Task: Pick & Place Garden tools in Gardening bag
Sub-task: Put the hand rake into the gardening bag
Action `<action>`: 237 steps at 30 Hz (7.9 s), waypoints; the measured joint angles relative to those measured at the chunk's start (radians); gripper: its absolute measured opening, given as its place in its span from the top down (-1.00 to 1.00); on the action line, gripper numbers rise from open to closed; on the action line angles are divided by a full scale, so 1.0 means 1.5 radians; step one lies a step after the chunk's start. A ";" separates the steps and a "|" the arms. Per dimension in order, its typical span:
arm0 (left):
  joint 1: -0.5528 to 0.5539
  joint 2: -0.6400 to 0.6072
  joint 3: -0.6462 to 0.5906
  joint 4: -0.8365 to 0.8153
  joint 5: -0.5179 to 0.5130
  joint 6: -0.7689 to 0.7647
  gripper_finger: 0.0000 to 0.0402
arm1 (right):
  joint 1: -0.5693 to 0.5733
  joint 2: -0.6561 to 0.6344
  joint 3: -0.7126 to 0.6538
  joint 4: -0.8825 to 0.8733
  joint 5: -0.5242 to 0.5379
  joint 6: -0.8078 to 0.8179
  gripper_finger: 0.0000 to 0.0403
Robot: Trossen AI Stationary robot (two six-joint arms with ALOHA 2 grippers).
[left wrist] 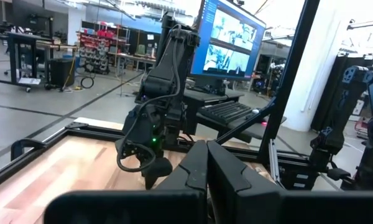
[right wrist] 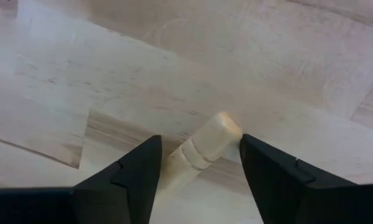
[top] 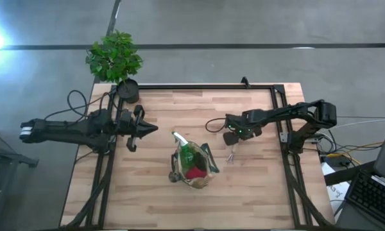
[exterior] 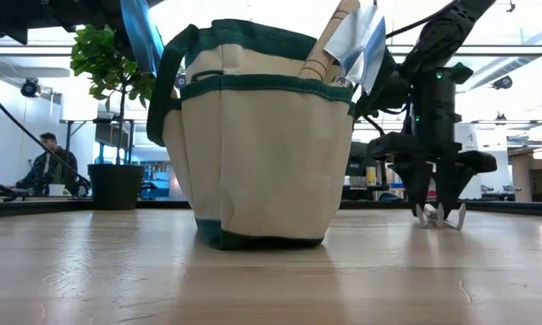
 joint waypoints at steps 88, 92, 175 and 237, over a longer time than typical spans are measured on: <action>0.007 0.513 0.283 0.162 0.178 -0.292 0.31 | 0.327 -0.207 0.255 0.300 0.509 -1.406 0.76; 0.037 0.522 0.308 0.163 0.227 -0.320 0.31 | 0.360 -0.191 0.255 0.304 0.525 -1.426 0.76; 0.117 0.762 0.585 0.137 0.515 -0.796 0.64 | 0.420 -0.136 0.275 0.332 0.480 -1.431 0.24; -0.034 0.521 0.445 -0.124 -0.156 -0.026 0.64 | 0.563 -0.430 -0.141 0.245 0.548 -0.191 -0.04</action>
